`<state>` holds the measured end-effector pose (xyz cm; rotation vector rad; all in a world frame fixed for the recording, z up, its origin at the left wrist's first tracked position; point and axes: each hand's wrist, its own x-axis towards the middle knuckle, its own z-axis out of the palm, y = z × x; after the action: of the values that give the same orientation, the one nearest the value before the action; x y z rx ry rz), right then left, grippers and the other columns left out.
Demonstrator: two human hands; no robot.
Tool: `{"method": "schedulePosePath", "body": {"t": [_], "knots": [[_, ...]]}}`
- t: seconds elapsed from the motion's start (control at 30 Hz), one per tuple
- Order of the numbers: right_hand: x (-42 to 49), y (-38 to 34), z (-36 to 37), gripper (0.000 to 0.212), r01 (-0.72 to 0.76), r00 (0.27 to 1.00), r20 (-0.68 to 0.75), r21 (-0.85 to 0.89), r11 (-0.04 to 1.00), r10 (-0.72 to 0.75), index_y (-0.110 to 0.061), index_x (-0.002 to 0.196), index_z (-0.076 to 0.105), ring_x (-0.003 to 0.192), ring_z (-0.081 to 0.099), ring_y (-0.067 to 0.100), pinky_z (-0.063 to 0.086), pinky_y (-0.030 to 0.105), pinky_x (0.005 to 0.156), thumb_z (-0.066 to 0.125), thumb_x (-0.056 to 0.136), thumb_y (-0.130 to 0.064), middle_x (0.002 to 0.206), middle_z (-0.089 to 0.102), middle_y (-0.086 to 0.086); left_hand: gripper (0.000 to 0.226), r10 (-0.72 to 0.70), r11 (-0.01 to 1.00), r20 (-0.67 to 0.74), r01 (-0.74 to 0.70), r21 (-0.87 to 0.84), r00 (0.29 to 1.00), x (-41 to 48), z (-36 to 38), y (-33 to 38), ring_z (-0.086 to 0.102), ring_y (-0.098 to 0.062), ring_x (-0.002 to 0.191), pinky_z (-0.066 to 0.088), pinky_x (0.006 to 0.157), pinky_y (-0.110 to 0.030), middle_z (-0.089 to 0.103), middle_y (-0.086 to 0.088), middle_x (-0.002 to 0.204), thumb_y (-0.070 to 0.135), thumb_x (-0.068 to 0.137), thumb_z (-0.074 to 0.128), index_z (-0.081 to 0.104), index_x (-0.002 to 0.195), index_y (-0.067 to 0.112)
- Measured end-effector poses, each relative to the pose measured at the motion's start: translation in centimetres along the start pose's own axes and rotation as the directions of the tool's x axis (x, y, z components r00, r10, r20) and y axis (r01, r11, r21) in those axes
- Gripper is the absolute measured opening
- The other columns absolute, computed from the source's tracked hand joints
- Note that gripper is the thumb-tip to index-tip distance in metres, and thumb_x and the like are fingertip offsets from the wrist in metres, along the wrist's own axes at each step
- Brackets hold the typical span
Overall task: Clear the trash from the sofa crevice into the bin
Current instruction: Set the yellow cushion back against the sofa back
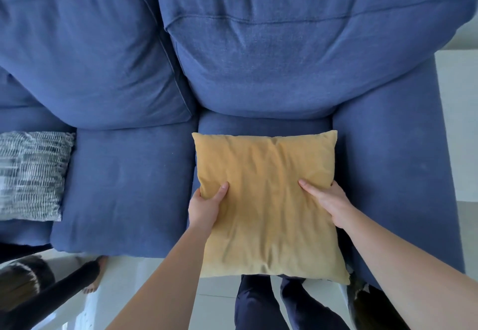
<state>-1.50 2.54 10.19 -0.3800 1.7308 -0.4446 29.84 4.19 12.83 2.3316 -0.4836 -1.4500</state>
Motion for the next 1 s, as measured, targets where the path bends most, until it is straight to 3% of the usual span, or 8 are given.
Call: {"method": "schedulePosePath", "body": {"t": [0.17, 0.27, 0.37, 0.47, 0.57, 0.77, 1.0], "knots": [[-3.8, -2.0, -0.6, 0.089, 0.161, 0.987, -0.032, 0.051, 0.986, -0.160, -0.019, 0.147, 0.052, 0.104, 0.064, 0.018, 0.049, 0.036, 0.093, 0.094, 0.073, -0.045, 0.122, 0.067, -0.006, 0.056, 0.068, 0.997, 0.022, -0.067, -0.034, 0.997, -2.9, -1.2, 1.2, 0.062, -0.018, 0.110, 0.048, 0.095, -0.034, 0.063, 0.021, 0.107, 0.060, 0.082, 0.082, 0.057, 0.121, 0.030], [-5.2, -4.1, -1.0, 0.088, 0.250, 0.967, -0.061, 0.078, 0.965, -0.246, -0.021, 0.146, 0.052, 0.109, 0.064, 0.017, 0.050, 0.037, 0.099, 0.095, 0.073, -0.042, 0.122, 0.067, -0.008, 0.061, 0.125, 0.989, 0.053, -0.120, -0.088, 0.991, -3.5, -1.9, 2.9, 0.066, -0.015, 0.113, 0.053, 0.099, -0.037, 0.070, 0.016, 0.116, 0.059, 0.080, 0.085, 0.062, 0.127, 0.027], [-5.6, -6.5, -1.5, 0.085, 0.337, 0.940, -0.080, 0.092, 0.937, -0.331, -0.023, 0.145, 0.053, 0.114, 0.065, 0.013, 0.050, 0.042, 0.108, 0.096, 0.073, -0.041, 0.124, 0.068, -0.012, 0.052, 0.198, 0.974, 0.085, -0.186, -0.131, 0.977, -3.3, -2.3, 5.4, 0.068, -0.013, 0.114, 0.056, 0.098, -0.037, 0.072, 0.016, 0.119, 0.057, 0.080, 0.086, 0.063, 0.121, 0.035], [-5.3, -8.8, -1.5, 0.086, 0.413, 0.909, -0.102, 0.086, 0.907, -0.405, -0.025, 0.147, 0.053, 0.118, 0.064, 0.009, 0.050, 0.041, 0.110, 0.096, 0.074, -0.040, 0.129, 0.068, -0.013, 0.046, 0.276, 0.951, 0.111, -0.254, -0.176, 0.955, -2.4, -2.4, 8.3, 0.071, -0.014, 0.114, 0.058, 0.102, -0.043, 0.074, 0.015, 0.119, 0.051, 0.081, 0.088, 0.064, 0.118, 0.037], [-4.2, -11.1, -1.5, 0.090, 0.472, 0.878, -0.131, 0.075, 0.878, -0.461, -0.027, 0.146, 0.055, 0.123, 0.065, 0.009, 0.051, 0.042, 0.111, 0.097, 0.069, -0.046, 0.133, 0.069, -0.013, 0.054, 0.344, 0.926, 0.118, -0.315, -0.209, 0.932, -1.0, -2.3, 11.1, 0.071, -0.013, 0.115, 0.057, 0.105, -0.044, 0.075, 0.014, 0.121, 0.049, 0.079, 0.089, 0.064, 0.125, 0.034], [-1.8, -14.8, -0.9, 0.090, 0.533, 0.840, -0.172, 0.082, 0.842, -0.515, -0.028, 0.147, 0.054, 0.125, 0.063, 0.005, 0.050, 0.040, 0.112, 0.097, 0.070, -0.046, 0.136, 0.067, -0.015, 0.065, 0.418, 0.894, 0.135, -0.380, -0.238, 0.899, 2.4, -1.7, 15.5, 0.070, -0.013, 0.121, 0.055, 0.108, -0.044, 0.075, 0.015, 0.125, 0.053, 0.074, 0.092, 0.064, 0.130, 0.036], [2.4, -15.4, 0.0, 0.093, 0.495, 0.858, -0.168, 0.016, 0.869, -0.485, -0.026, 0.147, 0.052, 0.126, 0.062, 0.006, 0.048, 0.042, 0.114, 0.098, 0.068, -0.045, 0.136, 0.066, -0.013, 0.068, 0.412, 0.909, 0.166, -0.392, -0.140, 0.896, 6.8, -0.8, 16.4, 0.068, -0.009, 0.122, 0.054, 0.110, -0.043, 0.074, 0.018, 0.127, 0.052, 0.076, 0.090, 0.061, 0.135, 0.037]]}}
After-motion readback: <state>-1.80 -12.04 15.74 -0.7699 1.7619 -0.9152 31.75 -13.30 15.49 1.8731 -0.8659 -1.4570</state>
